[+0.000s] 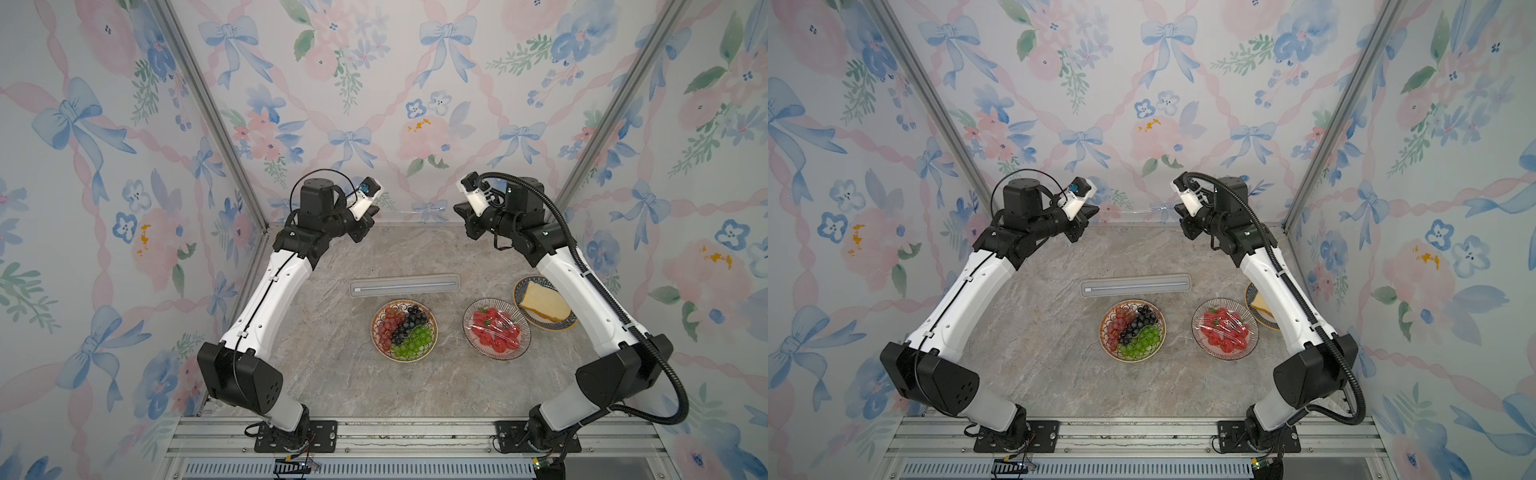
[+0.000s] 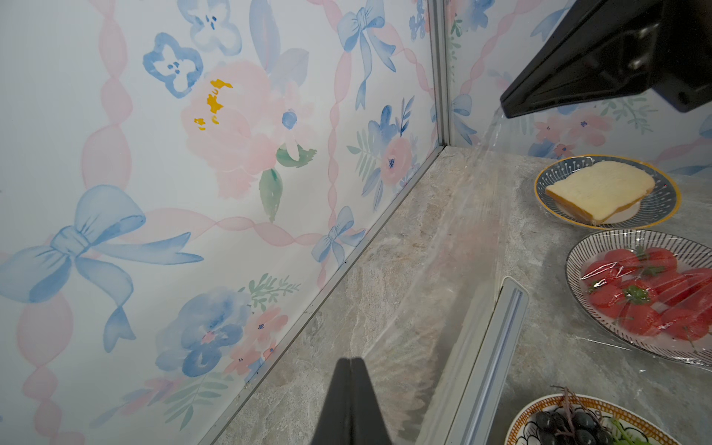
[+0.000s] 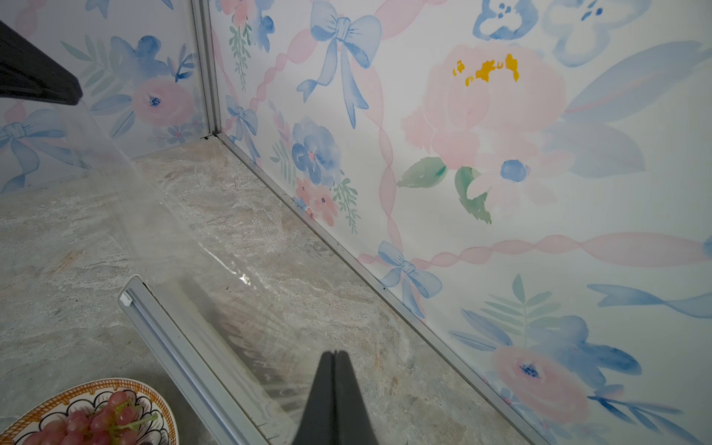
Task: Wrap the plate with plastic wrap
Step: Pull the plastic wrap from the plastic wrap cutting box, then cover the plate with plastic wrap.
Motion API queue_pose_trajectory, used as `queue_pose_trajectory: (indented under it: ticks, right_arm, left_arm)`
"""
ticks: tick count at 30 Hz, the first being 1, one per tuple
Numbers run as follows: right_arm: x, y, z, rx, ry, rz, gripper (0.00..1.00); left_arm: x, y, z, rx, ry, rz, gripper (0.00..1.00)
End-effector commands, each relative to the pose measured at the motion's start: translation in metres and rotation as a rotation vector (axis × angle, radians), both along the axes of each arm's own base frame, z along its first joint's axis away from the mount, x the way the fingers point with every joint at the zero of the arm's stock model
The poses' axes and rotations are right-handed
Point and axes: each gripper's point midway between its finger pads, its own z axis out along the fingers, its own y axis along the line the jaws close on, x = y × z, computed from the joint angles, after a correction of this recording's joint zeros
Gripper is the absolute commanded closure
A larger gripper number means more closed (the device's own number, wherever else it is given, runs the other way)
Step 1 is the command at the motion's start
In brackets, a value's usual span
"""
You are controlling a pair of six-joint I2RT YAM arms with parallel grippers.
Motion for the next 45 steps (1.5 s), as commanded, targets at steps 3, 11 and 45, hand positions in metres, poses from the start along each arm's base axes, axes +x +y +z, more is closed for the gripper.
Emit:
queue_pose_trajectory:
  ticks: [3,11,45]
  right_arm:
    - [-0.013,-0.002,0.030,0.031,-0.068,-0.012,1.00]
    - [0.006,0.000,0.012,0.020,-0.033,-0.030,1.00]
    - [-0.122,-0.025,-0.149,0.010,0.394,-0.242,1.00]
  left_arm:
    - [-0.016,0.005,0.048,-0.040,-0.116,0.009,1.00]
    - [0.007,0.000,0.024,-0.027,-0.059,0.021,1.00]
    - [-0.139,-0.002,-0.161,-0.155,0.375,0.184,1.00]
